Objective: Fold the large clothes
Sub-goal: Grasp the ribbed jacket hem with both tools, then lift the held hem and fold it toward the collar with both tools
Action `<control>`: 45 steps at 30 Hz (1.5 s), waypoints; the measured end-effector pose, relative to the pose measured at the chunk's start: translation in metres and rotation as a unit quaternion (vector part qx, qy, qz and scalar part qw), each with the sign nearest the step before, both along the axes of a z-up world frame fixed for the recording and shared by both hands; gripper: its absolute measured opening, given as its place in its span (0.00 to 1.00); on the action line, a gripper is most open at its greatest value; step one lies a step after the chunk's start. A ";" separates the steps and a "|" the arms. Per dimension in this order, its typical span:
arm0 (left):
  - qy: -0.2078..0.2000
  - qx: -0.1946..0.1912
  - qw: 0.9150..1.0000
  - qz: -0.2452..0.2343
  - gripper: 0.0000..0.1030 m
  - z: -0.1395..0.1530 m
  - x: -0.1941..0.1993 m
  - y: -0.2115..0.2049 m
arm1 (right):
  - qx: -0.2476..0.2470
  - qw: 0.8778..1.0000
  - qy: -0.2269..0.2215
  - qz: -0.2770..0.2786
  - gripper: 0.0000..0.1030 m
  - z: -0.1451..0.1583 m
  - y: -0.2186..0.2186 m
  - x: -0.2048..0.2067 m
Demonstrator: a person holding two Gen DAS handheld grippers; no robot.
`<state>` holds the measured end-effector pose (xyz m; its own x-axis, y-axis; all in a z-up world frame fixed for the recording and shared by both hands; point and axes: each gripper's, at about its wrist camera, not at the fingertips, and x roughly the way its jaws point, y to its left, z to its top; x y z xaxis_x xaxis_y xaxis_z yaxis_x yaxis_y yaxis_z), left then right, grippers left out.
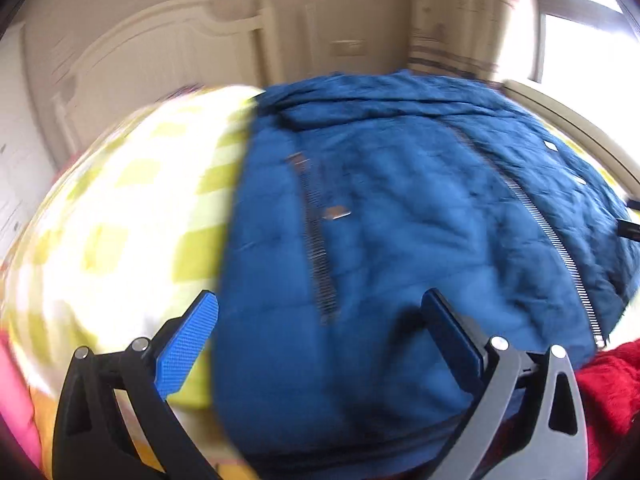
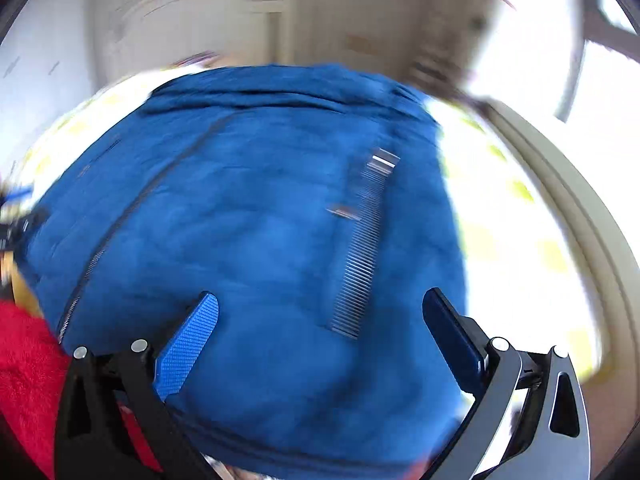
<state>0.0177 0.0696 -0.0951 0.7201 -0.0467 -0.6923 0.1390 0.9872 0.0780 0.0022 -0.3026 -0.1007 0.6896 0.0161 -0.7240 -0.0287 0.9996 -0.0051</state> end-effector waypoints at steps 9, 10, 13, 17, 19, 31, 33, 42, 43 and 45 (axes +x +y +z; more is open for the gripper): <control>0.044 -0.043 0.998 -0.014 0.98 -0.018 -0.024 0.021 | 0.023 1.000 0.015 -0.009 0.95 -0.026 -0.018 -0.037; 0.040 -0.036 0.998 -0.016 0.98 -0.020 -0.029 0.020 | 0.011 1.000 0.013 0.001 0.94 -0.028 -0.011 -0.040; 0.027 -0.035 0.999 -0.016 0.98 -0.022 -0.031 0.018 | -0.015 1.000 -0.007 -0.007 0.94 -0.033 -0.003 -0.043; 0.015 -0.055 0.998 -0.032 0.81 -0.018 -0.017 0.008 | -0.006 1.000 -0.028 0.008 0.83 -0.029 -0.005 -0.041; 0.017 -0.056 0.997 -0.049 0.56 -0.014 -0.011 0.001 | 0.012 0.999 -0.040 0.010 0.57 -0.026 -0.008 -0.038; -0.066 -0.148 0.983 -0.084 0.14 0.040 -0.043 0.014 | 0.150 0.982 -0.111 0.005 0.14 0.017 -0.029 -0.058; -0.090 -0.147 0.981 -0.094 0.14 0.062 -0.061 0.014 | 0.151 0.978 -0.140 0.017 0.13 0.041 -0.026 -0.073; -0.200 -0.221 0.946 -0.126 0.18 0.154 -0.119 0.050 | 0.183 0.940 -0.284 0.054 0.13 0.149 -0.024 -0.140; -0.184 -0.263 0.939 -0.120 0.19 0.159 -0.096 0.061 | 0.177 0.937 -0.294 0.060 0.13 0.161 -0.024 -0.129; -0.153 -0.308 0.932 -0.114 0.22 0.161 -0.052 0.067 | 0.157 0.940 -0.296 0.066 0.13 0.175 -0.024 -0.096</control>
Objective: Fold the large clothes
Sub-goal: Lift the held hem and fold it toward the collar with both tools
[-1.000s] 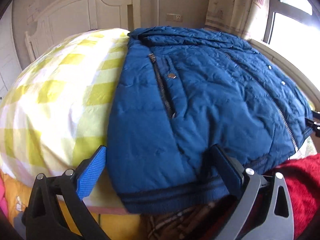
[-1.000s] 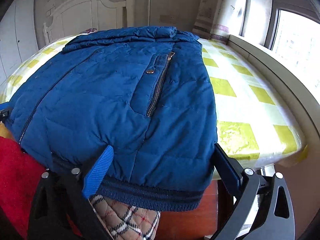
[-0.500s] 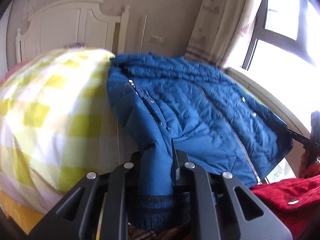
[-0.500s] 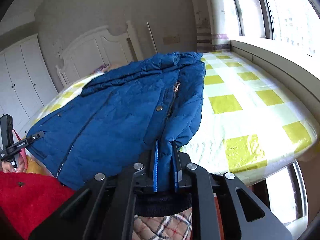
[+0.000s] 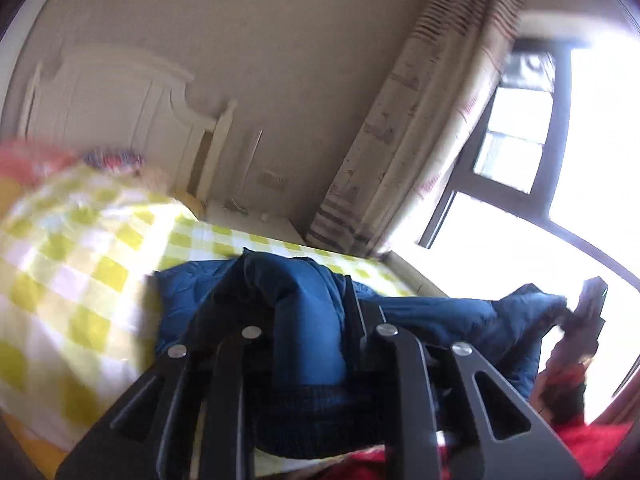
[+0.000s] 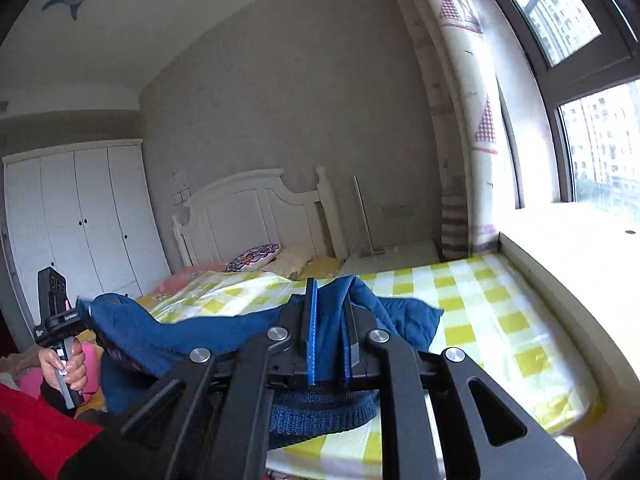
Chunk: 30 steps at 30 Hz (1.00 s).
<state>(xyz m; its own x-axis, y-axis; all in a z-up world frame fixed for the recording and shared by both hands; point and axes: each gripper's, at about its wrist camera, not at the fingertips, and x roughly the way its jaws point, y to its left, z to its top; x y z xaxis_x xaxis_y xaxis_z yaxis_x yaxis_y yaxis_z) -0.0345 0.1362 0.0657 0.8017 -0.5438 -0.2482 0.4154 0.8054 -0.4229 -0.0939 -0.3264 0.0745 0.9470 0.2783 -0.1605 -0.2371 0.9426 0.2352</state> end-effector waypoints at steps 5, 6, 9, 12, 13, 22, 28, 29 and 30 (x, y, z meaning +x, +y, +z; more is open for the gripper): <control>0.130 -0.005 0.991 0.009 0.34 -0.014 0.149 -0.026 | -0.022 0.994 0.100 -0.029 0.14 -0.004 -0.010 0.171; 0.171 -0.007 0.985 0.021 0.37 -0.026 0.186 -0.032 | -0.013 0.991 0.131 -0.034 0.15 -0.014 -0.013 0.205; 0.274 0.009 0.961 0.040 0.51 -0.066 0.257 -0.034 | 0.024 0.967 0.248 -0.047 0.19 -0.060 -0.029 0.301; 0.304 0.009 0.950 0.066 0.63 -0.097 0.287 -0.015 | 0.093 0.944 0.311 -0.062 0.22 -0.106 -0.055 0.341; 0.302 0.008 0.951 0.068 0.66 -0.100 0.291 -0.005 | 0.111 0.938 0.320 -0.066 0.24 -0.117 -0.064 0.344; 0.200 0.083 0.971 0.101 0.93 -0.048 0.293 0.032 | 0.078 0.947 0.301 -0.079 0.94 -0.133 -0.093 0.333; 0.219 0.159 0.962 0.031 0.93 -0.077 0.305 -0.008 | -0.028 0.949 0.315 -0.017 0.94 -0.116 -0.046 0.365; 0.232 0.150 0.961 0.023 0.93 -0.085 0.311 -0.008 | -0.041 0.947 0.319 -0.013 0.94 -0.116 -0.042 0.371; 0.247 0.131 0.960 0.013 0.93 -0.092 0.321 -0.007 | -0.048 0.945 0.324 -0.008 0.94 -0.119 -0.041 0.379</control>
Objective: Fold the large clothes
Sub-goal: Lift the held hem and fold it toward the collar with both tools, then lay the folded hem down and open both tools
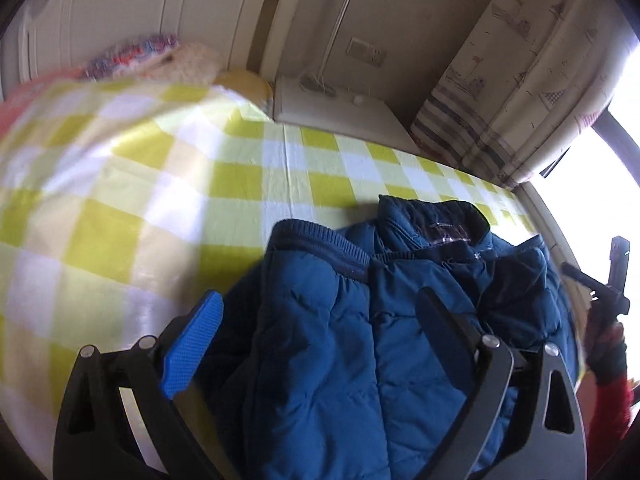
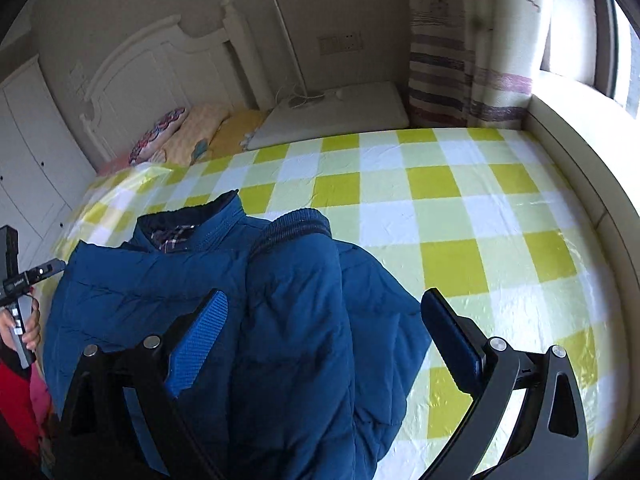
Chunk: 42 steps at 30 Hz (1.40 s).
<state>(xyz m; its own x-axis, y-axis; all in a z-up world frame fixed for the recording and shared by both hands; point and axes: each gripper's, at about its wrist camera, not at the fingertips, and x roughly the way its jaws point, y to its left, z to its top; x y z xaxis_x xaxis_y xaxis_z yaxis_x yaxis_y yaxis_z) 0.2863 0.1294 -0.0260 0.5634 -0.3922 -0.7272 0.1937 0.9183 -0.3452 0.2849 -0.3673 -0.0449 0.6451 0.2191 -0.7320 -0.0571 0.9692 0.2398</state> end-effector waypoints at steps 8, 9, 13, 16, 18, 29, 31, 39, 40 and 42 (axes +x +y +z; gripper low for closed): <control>0.055 -0.063 0.996 -0.033 0.92 -0.019 0.052 -0.011 | 0.024 0.998 0.049 0.018 0.92 -0.028 -0.004 0.043; 0.060 -0.061 0.995 -0.045 0.92 -0.022 0.054 -0.016 | 0.037 0.998 0.052 0.022 0.91 -0.030 -0.005 0.045; 0.034 -0.007 0.998 -0.050 0.40 -0.025 0.046 -0.026 | 0.047 0.997 0.040 0.040 0.49 -0.029 -0.001 0.042; -0.022 0.008 1.000 -0.017 0.14 -0.001 0.020 -0.016 | 0.046 0.998 -0.020 0.031 0.22 -0.005 0.003 0.018; -0.077 0.005 0.997 0.001 0.14 0.036 -0.003 -0.003 | 0.033 0.995 -0.089 0.032 0.21 0.034 0.006 -0.013; -0.049 -0.014 0.997 0.062 0.16 0.053 0.068 -0.002 | 0.046 0.994 -0.086 -0.052 0.20 0.062 -0.013 0.029; -0.027 0.030 0.996 0.083 0.16 0.001 0.091 -0.014 | 0.035 0.996 -0.044 -0.072 0.20 0.015 -0.013 0.054; -0.022 0.055 0.992 0.113 0.19 -0.042 0.095 -0.009 | 0.030 0.995 0.013 -0.092 0.21 -0.040 -0.010 0.069; -0.031 0.052 0.992 0.113 0.19 -0.035 0.093 -0.009 | 0.036 0.995 0.000 -0.094 0.21 -0.030 -0.013 0.065; -0.038 0.034 0.992 0.114 0.19 -0.021 0.092 -0.007 | 0.054 0.994 -0.025 -0.094 0.21 -0.010 -0.018 0.060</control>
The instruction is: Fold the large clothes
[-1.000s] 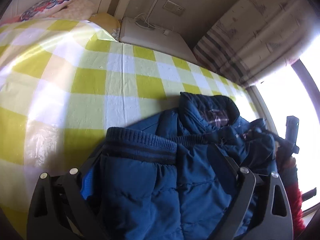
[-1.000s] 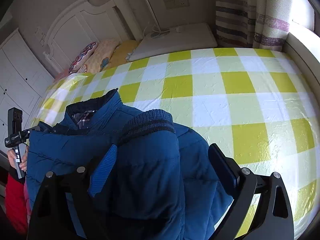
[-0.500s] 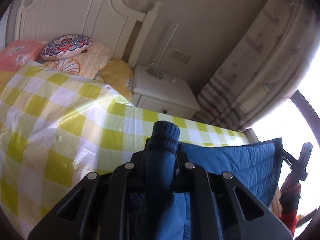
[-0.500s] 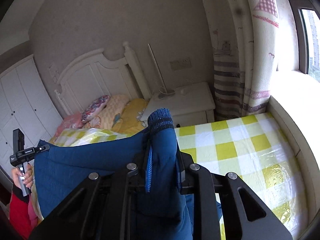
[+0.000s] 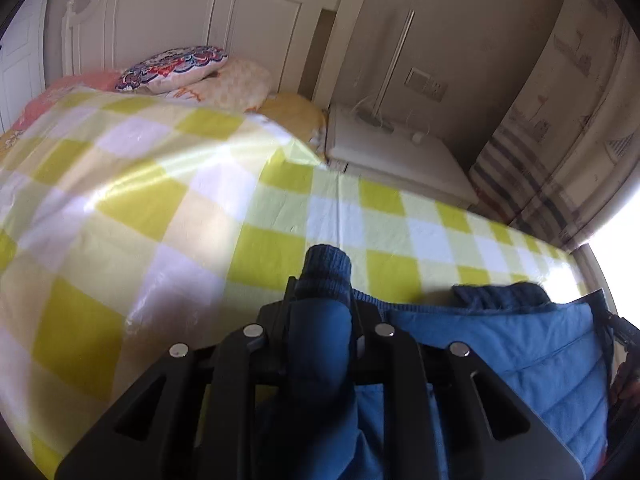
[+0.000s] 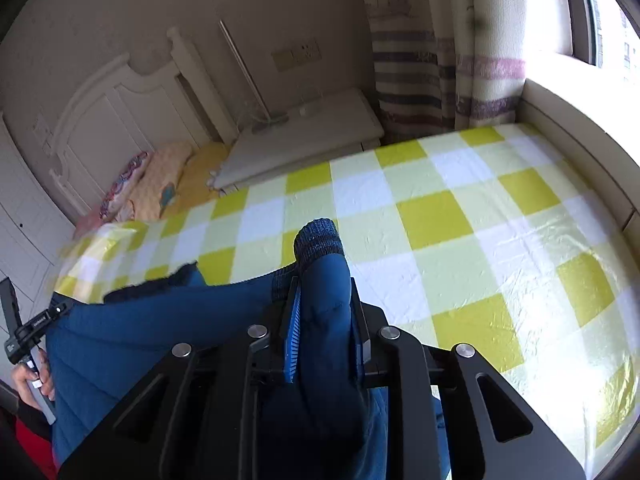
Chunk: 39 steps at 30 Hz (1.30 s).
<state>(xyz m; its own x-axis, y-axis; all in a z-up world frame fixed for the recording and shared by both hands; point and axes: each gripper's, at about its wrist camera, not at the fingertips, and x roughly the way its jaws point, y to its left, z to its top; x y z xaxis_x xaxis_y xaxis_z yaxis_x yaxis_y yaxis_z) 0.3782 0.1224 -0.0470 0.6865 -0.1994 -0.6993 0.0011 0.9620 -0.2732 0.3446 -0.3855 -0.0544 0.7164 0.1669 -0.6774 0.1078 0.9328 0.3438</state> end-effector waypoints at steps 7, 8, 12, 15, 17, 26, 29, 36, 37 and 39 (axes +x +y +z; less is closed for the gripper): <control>0.067 0.061 0.996 0.024 0.31 -0.043 0.022 -0.017 | -0.035 0.997 0.064 -0.003 0.23 -0.045 0.012 0.021; 0.066 0.070 0.995 0.035 0.41 -0.040 0.021 -0.016 | -0.037 0.997 0.060 -0.015 0.23 -0.043 0.010 0.018; 0.001 0.094 0.994 0.063 0.69 -0.008 0.000 -0.009 | -0.062 0.996 0.058 -0.024 0.27 -0.019 0.010 0.006; -0.104 0.123 0.982 0.094 0.98 0.041 -0.035 -0.019 | -0.060 0.998 0.004 -0.026 0.51 0.026 0.016 -0.015; -0.131 0.128 0.981 0.068 0.97 0.069 -0.044 -0.042 | -0.081 0.996 -0.043 -0.016 0.96 0.060 0.038 -0.026; -0.072 0.208 0.975 -0.037 0.98 0.040 -0.037 -0.144 | -0.189 0.970 -0.065 0.135 0.77 0.070 0.189 -0.015; -0.061 0.226 0.972 -0.035 0.98 0.029 -0.042 -0.122 | -0.197 0.973 -0.043 0.112 0.76 0.058 0.163 -0.012; -0.015 0.039 0.996 -0.073 0.97 0.028 -0.132 0.019 | -0.075 0.994 0.006 0.078 0.79 0.022 -0.001 -0.103; -0.021 0.032 0.996 -0.083 0.97 0.026 -0.154 0.031 | -0.055 0.994 0.003 0.093 0.79 0.014 -0.019 -0.135; -0.015 0.026 0.994 -0.105 0.97 0.015 -0.195 0.047 | -0.033 0.993 0.011 0.116 0.79 -0.004 -0.035 -0.187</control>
<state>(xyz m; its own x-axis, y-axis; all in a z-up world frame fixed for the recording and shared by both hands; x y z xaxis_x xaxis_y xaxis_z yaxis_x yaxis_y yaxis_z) 0.1835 0.1693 -0.0324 0.6544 -0.3035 -0.6926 0.2101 0.9528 -0.2190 0.1576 -0.4208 -0.0587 0.6483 0.2804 -0.7079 -0.1058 0.9539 0.2809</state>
